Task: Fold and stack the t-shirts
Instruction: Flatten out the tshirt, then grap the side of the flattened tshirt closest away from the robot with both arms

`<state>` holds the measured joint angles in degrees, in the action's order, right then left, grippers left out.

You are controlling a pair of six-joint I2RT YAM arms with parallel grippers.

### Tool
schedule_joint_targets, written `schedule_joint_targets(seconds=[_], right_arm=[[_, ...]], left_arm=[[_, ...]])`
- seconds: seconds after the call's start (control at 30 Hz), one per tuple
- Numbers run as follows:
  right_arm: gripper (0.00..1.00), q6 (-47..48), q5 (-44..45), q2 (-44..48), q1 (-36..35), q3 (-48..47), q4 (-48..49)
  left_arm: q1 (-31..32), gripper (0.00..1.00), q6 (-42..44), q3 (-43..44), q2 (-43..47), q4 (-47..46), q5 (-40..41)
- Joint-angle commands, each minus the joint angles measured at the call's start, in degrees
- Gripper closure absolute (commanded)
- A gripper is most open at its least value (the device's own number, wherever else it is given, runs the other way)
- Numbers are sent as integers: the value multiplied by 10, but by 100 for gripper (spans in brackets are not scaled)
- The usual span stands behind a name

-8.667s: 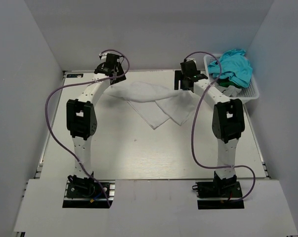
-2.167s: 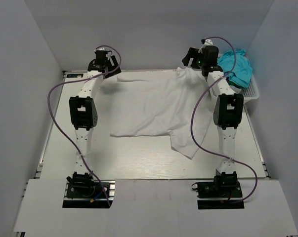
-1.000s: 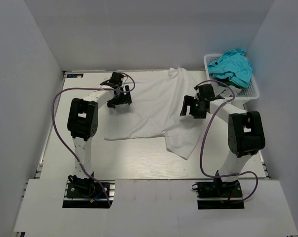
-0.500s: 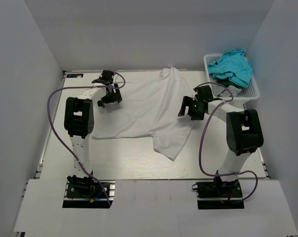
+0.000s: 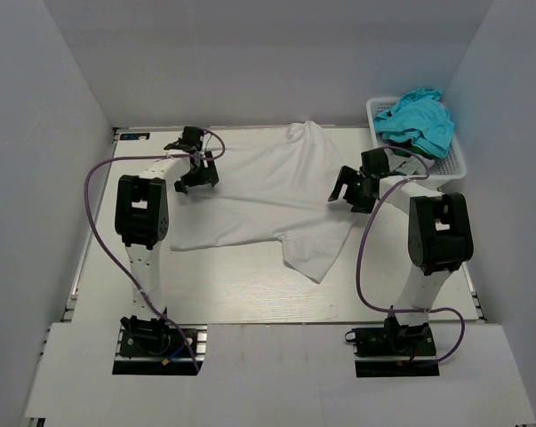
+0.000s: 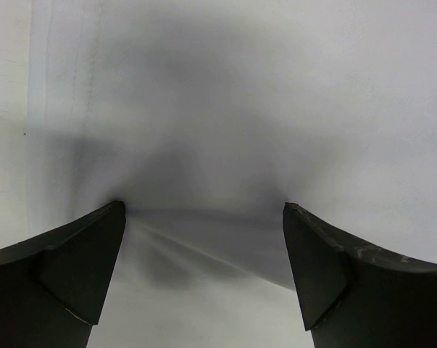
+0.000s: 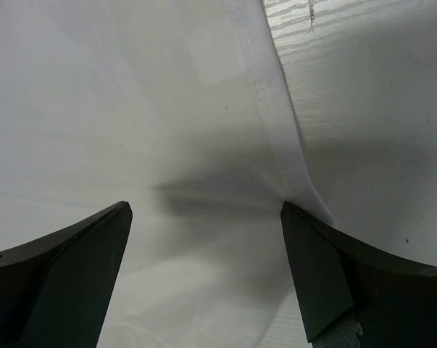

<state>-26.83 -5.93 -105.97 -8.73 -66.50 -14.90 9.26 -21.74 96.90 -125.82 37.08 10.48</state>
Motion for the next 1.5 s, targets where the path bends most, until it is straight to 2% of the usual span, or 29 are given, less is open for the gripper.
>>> schedule_joint_targets(seconds=[0.0,0.07,0.2,0.3,0.37,0.47,0.57,0.67,0.73,0.77,0.87,1.1,1.2,1.37,1.47], right_arm=[[10,19,41,-1,4,17,-68],[10,35,9,10,-1,9,-57],[10,109,-21,49,-23,-68,-70],[10,134,-15,100,-45,-75,-61],[10,139,-31,128,-58,-58,-62],[10,125,-39,172,-77,-11,-66],[10,108,-56,201,-96,52,-75],[10,102,-101,198,-115,73,-121],[10,107,-112,199,-129,78,-158],[10,115,-109,202,-136,92,-164],[10,111,-82,233,-157,124,-162],[10,64,-54,320,-186,228,-145],[10,50,-47,337,-198,252,-147],[10,37,-6,343,-219,250,-178],[10,41,24,342,-238,234,-200]], left_arm=[[-7,0,12,6,15,0,-65],[0,0,17,33,22,-6,-93],[6,0,17,112,45,43,-120],[6,0,-8,77,115,55,-106],[6,0,-62,34,162,77,-64],[-7,0,-133,-75,255,118,-25],[-7,0,-210,-242,347,156,39],[-7,0,-264,-361,408,177,68],[-7,0,-293,-408,449,167,75],[-13,0,-298,-444,457,158,75],[-13,0,-320,-472,458,132,69],[-23,0,-337,-466,439,108,103],[-28,0,-337,-474,464,83,94],[-40,0,-344,-501,487,22,94],[-46,7,-344,-501,465,-6,68]])
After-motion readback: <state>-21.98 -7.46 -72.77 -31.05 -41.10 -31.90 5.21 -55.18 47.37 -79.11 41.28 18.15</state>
